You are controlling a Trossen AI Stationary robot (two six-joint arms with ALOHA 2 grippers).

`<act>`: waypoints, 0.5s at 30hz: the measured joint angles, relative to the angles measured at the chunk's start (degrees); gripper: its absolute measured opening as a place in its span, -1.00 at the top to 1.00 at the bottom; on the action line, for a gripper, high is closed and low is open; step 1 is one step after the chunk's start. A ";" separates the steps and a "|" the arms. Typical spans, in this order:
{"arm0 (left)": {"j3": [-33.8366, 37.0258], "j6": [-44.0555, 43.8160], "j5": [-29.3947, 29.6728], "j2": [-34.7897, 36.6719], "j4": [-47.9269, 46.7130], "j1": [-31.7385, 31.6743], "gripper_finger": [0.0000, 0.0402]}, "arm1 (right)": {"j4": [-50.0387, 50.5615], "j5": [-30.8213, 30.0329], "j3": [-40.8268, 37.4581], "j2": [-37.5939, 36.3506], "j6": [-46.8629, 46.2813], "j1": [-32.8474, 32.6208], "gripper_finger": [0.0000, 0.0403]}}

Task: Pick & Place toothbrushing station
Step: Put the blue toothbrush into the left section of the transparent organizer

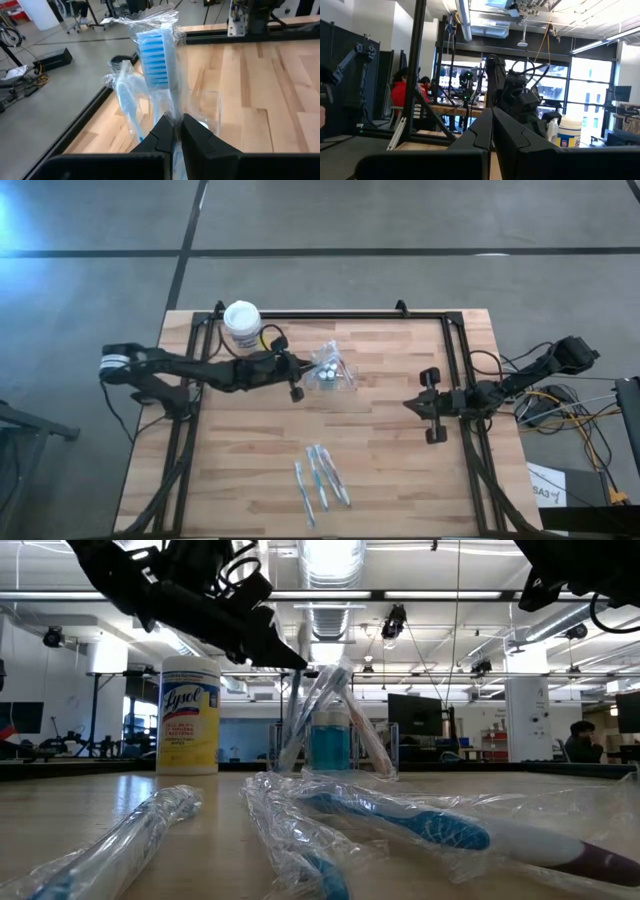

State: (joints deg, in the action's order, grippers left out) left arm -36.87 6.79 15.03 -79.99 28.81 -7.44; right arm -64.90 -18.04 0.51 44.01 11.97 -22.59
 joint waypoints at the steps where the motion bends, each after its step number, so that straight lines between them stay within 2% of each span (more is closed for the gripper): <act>1: 0.01 -0.10 0.00 -0.52 0.34 -0.01 0.92 | 0.00 0.00 0.00 0.02 0.00 0.00 0.96; 15: 0.30 -1.60 -0.06 -6.02 0.63 -1.38 0.89 | -0.04 0.00 0.00 0.02 0.00 0.00 0.96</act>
State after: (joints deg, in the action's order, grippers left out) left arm -36.57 5.19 14.98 -86.02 29.44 -8.81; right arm -64.95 -18.04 0.51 44.03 11.97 -22.59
